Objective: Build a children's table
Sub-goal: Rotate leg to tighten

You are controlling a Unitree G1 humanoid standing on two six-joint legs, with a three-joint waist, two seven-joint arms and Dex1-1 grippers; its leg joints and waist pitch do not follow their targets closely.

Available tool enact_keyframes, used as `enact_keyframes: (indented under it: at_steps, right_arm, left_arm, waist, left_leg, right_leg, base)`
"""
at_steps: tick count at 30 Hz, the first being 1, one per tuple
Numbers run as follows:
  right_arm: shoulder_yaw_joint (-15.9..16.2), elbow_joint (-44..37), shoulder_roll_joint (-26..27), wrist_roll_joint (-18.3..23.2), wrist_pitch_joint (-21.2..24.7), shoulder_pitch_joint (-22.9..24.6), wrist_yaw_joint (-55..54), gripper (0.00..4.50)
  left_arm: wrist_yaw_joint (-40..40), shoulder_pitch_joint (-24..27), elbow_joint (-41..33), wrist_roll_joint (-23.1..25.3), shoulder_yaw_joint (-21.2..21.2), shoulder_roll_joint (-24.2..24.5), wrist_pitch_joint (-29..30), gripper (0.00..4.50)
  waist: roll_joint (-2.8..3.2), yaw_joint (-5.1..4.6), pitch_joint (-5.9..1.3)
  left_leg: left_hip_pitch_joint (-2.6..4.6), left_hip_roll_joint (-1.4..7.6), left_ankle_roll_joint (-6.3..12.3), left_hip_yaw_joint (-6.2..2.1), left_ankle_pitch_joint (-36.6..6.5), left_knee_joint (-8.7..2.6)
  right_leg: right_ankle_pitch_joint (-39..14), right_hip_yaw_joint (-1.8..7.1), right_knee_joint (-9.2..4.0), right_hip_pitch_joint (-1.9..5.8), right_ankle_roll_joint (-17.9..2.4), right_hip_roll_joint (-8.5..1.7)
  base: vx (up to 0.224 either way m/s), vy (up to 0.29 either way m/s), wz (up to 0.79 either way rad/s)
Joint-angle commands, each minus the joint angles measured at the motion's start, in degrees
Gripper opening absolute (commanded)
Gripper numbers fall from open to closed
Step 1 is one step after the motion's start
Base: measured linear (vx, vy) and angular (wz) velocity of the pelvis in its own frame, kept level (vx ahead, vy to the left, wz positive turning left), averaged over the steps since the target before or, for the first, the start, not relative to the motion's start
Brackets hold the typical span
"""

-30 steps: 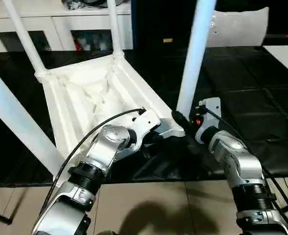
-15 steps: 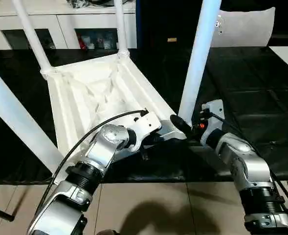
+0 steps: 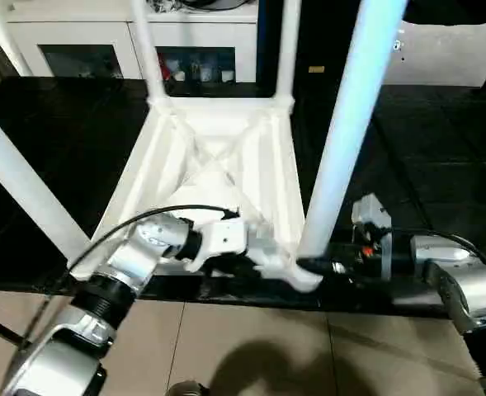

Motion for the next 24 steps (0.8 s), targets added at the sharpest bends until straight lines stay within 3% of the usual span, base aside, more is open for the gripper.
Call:
enact_keyframes:
  at_steps: [1,6,16,18,24]
  right_arm:
    - [0.1,-0.1,-0.2,0.8,0.9,-1.5,1.0,2.97]
    - [0.4,-0.3,-0.1,1.3,1.7,-1.5,1.8,2.58]
    - [0.4,-0.2,0.1,2.2,2.1,-0.9,2.7,2.22]
    - [0.0,-0.8,0.8,2.4,2.8,-0.5,1.4,2.21]
    - [-1.2,-1.6,3.4,2.6,4.7,1.2,-4.4,2.18]
  left_arm:
    - [-3.8,-0.5,0.1,1.3,-3.2,0.1,-2.1,0.0]
    - [-3.7,-0.8,0.7,1.5,-3.3,-0.1,-2.4,0.0]
    - [-3.6,-1.1,2.5,1.9,-3.4,0.0,-3.8,0.0]
    - [-3.4,-1.0,2.2,1.4,-3.0,-0.1,-2.8,0.0]
    - [-1.2,-0.2,-0.2,-0.1,-1.5,-1.4,3.3,0.0]
  waist:
    - [-0.93,-0.24,-3.51]
    - [-1.08,-0.06,-3.66]
    - [-1.12,-0.03,-3.48]
    - [-1.54,-0.05,-3.45]
    - [-1.3,-0.33,-3.05]
  left_leg:
    - [1.94,0.26,4.2,0.89,-10.5,-3.09]
    - [1.85,0.21,4.65,0.92,-8.8,-2.9]
    - [1.91,0.28,3.7,0.9,-10.7,-3.17]
    - [1.85,0.24,3.81,0.95,-10.4,-3.17]
    - [1.97,0.25,2.06,0.89,-14.0,-3.73]
  right_leg:
    - [4.1,-0.75,-3.32,1.46,-15.5,0.16]
    - [6.0,-0.77,-3.1,1.52,-15.7,0.17]
    - [2.4,-0.69,-3.37,1.4,-15.2,0.06]
    - [2.5,-0.69,-3.34,1.44,-15.1,0.12]
    - [-4.0,-0.53,-3.93,1.04,-14.1,-0.03]
  base:
    - [0.0,0.0,0.0]
    - [0.0,0.0,0.0]
    - [0.0,0.0,0.0]
    - [0.0,0.0,0.0]
    - [0.0,0.0,0.0]
